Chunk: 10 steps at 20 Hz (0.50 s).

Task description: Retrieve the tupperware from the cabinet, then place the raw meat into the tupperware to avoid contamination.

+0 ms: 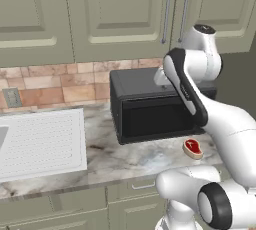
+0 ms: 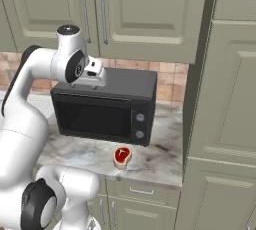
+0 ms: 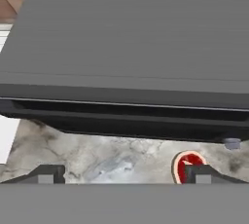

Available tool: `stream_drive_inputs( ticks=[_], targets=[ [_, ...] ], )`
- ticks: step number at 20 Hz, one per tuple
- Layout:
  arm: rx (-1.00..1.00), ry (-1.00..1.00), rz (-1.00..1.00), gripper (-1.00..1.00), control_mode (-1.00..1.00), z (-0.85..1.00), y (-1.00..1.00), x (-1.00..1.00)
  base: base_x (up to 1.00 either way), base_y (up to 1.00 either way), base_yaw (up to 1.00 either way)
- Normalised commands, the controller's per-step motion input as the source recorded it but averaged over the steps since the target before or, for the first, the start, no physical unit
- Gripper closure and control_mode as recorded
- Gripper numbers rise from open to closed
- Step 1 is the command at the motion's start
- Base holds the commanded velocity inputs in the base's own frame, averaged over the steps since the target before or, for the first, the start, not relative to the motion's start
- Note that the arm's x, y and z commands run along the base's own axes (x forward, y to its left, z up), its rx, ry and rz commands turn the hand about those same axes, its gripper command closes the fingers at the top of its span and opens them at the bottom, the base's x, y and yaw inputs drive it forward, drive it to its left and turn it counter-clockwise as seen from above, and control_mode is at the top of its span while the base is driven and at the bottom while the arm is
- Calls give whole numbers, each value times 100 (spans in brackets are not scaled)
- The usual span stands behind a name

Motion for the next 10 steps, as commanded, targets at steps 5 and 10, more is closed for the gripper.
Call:
stream_drive_inputs(
  ticks=[5,10],
  targets=[
    [-4,-32,-3,-100,-100,76,8,-24,0,0,0],
    [-3,-30,-5,-100,-100,89,4,-23,0,0,0]
  ],
)
